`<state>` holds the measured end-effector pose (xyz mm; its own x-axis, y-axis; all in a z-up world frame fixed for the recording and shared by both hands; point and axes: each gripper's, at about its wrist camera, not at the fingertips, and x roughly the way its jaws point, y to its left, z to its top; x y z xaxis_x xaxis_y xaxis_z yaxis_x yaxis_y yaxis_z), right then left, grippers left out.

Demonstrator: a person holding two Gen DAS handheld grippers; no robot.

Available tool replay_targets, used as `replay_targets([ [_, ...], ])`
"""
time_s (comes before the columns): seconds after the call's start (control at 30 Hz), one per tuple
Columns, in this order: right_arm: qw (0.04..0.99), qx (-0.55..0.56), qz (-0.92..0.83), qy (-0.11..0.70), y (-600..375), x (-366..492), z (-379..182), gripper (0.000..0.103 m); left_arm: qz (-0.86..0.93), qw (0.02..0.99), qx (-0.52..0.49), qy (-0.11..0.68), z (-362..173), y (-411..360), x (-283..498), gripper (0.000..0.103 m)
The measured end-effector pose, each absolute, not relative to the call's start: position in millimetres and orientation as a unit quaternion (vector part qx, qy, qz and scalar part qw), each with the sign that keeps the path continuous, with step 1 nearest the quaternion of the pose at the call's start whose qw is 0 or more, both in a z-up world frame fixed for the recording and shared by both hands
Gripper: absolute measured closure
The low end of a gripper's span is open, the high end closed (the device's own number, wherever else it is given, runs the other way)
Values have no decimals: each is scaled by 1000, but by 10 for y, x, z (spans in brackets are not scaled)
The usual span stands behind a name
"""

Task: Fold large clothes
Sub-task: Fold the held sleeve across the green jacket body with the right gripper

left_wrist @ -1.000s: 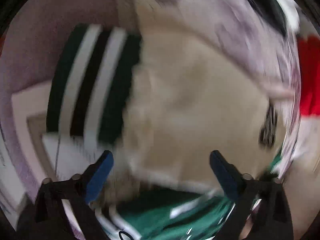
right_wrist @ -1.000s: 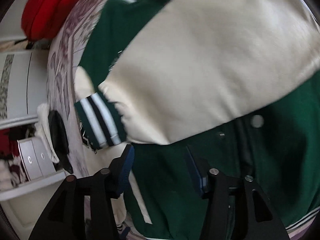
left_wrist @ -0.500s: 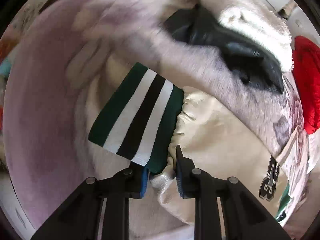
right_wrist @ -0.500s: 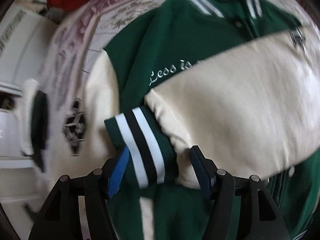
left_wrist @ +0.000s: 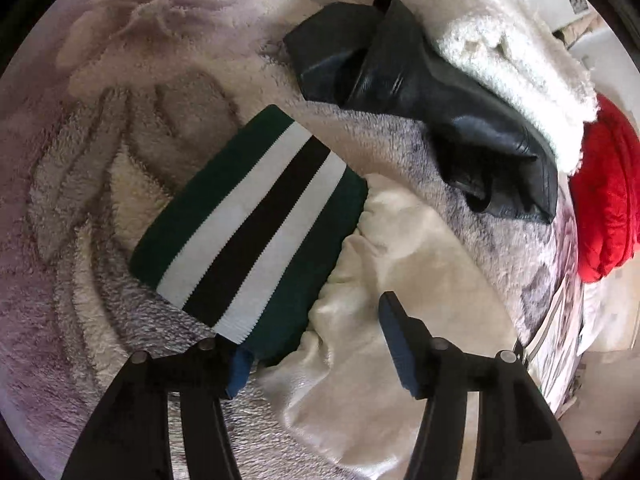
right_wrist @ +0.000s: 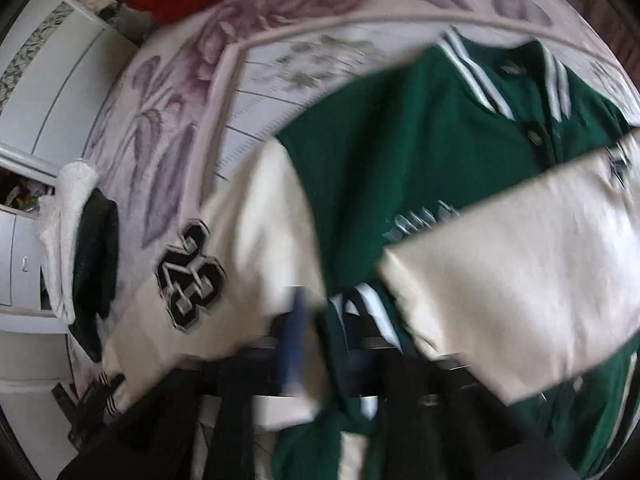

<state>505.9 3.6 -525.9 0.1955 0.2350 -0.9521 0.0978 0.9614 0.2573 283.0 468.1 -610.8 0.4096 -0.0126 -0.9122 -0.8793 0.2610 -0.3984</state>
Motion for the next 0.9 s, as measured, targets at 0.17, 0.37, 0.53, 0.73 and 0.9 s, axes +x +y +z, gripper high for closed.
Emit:
replay_targets([
  [0.17, 734, 101, 9, 672, -49, 4847, -5557, 29, 334, 667, -507, 431, -6058, 4589, 2675, 48],
  [0.37, 760, 54, -48, 646, -11, 4874, -5727, 91, 328, 671, -500, 438, -6089, 4598, 2835, 48],
  [0.53, 817, 72, -42, 571, 69, 5057, -5129, 91, 327, 671, -498, 440, -6094, 4602, 2854, 48],
  [0.73, 751, 72, 15, 656, 193, 5383, -5686, 72, 353, 681, -479, 427, -5960, 4564, 2901, 83],
  [0.9, 771, 84, 17, 631, -11, 5102, -5498, 0, 367, 714, -432, 412, -5654, 4426, 2988, 88],
])
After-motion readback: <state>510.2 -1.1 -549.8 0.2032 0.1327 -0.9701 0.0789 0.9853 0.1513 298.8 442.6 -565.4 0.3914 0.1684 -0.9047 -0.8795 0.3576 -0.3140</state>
